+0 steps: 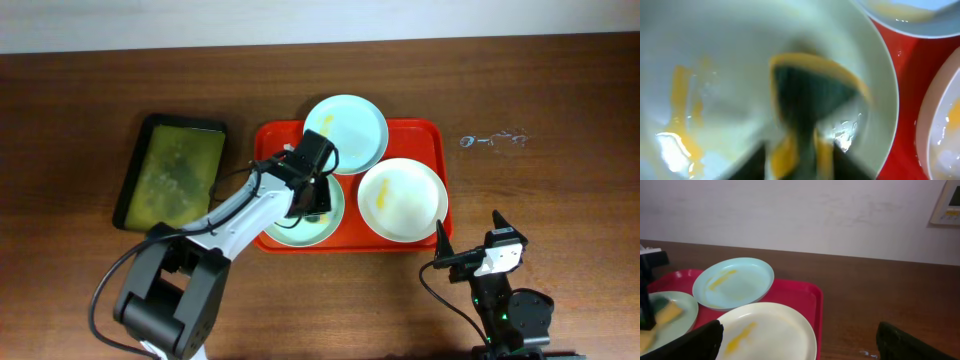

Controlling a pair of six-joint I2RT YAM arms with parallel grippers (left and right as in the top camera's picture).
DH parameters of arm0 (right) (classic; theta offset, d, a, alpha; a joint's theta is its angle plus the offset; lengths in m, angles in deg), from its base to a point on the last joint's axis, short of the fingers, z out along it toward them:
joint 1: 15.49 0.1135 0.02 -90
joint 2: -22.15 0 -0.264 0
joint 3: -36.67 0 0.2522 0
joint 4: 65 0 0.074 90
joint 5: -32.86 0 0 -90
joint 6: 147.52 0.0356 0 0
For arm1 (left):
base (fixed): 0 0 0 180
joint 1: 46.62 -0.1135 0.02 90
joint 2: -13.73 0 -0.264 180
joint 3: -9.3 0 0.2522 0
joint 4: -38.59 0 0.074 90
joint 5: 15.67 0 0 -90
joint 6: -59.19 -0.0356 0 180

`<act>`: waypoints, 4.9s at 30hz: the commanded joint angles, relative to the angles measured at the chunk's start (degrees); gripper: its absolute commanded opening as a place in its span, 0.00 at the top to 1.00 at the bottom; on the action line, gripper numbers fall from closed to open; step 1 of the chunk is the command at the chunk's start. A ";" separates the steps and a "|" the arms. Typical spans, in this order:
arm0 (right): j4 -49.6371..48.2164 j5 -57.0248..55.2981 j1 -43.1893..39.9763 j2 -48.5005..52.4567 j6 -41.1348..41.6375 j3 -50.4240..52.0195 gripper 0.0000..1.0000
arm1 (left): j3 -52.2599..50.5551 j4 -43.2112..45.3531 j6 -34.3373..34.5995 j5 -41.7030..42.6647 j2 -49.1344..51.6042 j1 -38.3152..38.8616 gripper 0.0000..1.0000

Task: Clean dirty plates on tray and stack at the side
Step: 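Lift the sponge with the left gripper and place it on the front-left green plate, then grasp the rim of the back green plate with the right gripper, then regrasp the sponge with the left gripper and scrub the front-left green plate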

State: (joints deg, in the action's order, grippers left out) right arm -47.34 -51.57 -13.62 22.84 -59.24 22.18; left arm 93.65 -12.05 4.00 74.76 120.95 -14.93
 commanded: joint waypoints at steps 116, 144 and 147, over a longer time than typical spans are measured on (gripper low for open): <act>41.68 16.70 20.20 123.40 2.78 -83.03 0.96 | -21.51 11.67 -4.00 18.03 -19.96 -12.13 0.39; 41.05 16.68 20.24 123.45 2.80 -83.03 0.96 | -21.53 33.83 5.07 1.20 -6.08 -2.23 0.85; 41.05 16.68 20.24 123.45 2.78 -83.03 0.96 | -21.53 33.79 5.05 0.83 -6.08 -2.21 1.00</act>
State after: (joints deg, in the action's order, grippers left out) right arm -6.46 -32.89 6.62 144.71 -55.83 -61.82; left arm 71.99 21.89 9.29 78.06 114.07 -17.01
